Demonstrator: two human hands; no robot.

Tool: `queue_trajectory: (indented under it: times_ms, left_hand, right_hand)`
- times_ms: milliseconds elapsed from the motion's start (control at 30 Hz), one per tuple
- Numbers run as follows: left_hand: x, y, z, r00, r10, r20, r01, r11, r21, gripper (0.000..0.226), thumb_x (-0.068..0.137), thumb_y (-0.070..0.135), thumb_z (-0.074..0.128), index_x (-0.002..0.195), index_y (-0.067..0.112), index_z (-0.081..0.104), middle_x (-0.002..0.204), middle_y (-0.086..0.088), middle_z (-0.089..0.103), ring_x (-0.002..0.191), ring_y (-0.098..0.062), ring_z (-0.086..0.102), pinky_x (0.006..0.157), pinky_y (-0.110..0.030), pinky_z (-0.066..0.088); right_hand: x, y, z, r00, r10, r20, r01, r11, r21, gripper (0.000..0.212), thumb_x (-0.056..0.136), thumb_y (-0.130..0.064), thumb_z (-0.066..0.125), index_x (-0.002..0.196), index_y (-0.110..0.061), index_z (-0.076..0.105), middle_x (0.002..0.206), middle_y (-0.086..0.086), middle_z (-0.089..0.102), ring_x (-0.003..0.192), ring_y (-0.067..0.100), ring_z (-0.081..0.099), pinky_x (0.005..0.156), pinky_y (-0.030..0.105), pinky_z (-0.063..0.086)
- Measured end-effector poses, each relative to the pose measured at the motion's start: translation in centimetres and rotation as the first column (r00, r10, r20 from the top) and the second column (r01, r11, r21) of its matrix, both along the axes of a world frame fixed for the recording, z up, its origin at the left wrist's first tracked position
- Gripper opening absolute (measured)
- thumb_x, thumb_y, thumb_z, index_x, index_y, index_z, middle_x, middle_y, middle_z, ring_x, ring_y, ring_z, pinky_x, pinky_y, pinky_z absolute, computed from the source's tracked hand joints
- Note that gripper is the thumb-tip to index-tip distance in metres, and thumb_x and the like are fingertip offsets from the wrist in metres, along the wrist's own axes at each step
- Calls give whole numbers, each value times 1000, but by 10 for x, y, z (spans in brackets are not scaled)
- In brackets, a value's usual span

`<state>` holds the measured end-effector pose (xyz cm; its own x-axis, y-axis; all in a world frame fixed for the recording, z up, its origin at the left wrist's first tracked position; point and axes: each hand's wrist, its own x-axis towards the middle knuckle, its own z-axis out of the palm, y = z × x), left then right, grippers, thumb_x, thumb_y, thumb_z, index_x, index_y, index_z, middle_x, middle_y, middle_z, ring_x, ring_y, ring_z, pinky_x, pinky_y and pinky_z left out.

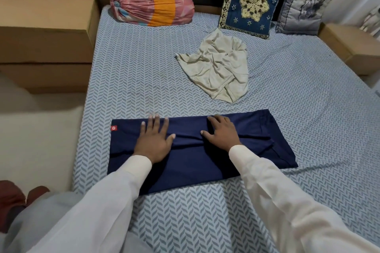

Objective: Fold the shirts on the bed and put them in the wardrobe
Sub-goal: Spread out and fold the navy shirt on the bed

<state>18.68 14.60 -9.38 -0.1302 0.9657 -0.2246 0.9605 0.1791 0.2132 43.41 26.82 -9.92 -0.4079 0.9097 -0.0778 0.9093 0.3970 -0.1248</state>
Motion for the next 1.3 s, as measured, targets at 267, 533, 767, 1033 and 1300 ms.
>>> queue_trajectory:
  times_ms: [267, 533, 767, 1033, 1300]
  left_hand:
    - [12, -8, -24, 998, 17, -53, -24, 992, -123, 83, 89, 76, 3, 155, 29, -20, 161, -1, -28, 146, -34, -29, 112, -63, -20]
    - [10, -7, -27, 999, 27, -37, -32, 990, -138, 90, 80, 81, -7, 153, 33, -21, 158, 1, -33, 145, -32, -31, 111, -62, -23]
    - [-10, -5, -1, 1000, -24, 7, 25, 974, -224, 80, 91, 76, 15, 156, 36, -8, 164, 2, -18, 151, -28, -19, 118, -58, -9]
    - [-34, -67, -17, 976, 156, -152, -155, 988, 22, 78, 94, 71, 15, 159, 28, 7, 165, -13, 2, 151, -38, -8, 117, -57, -9]
    - [-45, -106, 15, 877, 479, 38, -480, 877, 16, 81, 90, 48, 60, 151, 5, 27, 142, -26, 39, 126, -44, 39, 102, -51, 39]
  right_hand:
    - [108, 65, 4, 938, -346, -11, 343, 932, -115, 65, 97, -51, 50, 149, -13, 42, 156, 16, 37, 144, 34, 30, 118, 43, 26]
    - [132, 88, 4, 895, -394, 210, 439, 861, -258, 78, 101, -59, 30, 160, -13, 8, 168, 8, 2, 154, 28, 7, 124, 48, 10]
    - [88, 51, 11, 898, -386, 210, 392, 920, 13, 61, 98, -41, 45, 149, -9, 37, 157, 13, 36, 144, 32, 31, 117, 52, 23]
    - [72, -41, -13, 946, -324, 19, 313, 925, 215, 39, 86, -31, 63, 122, -16, 63, 128, 14, 60, 119, 39, 52, 92, 48, 43]
    - [-30, -67, -7, 998, 9, -65, 3, 981, 196, 23, 87, -31, 55, 103, -20, 67, 105, 9, 63, 103, 37, 56, 88, 45, 43]
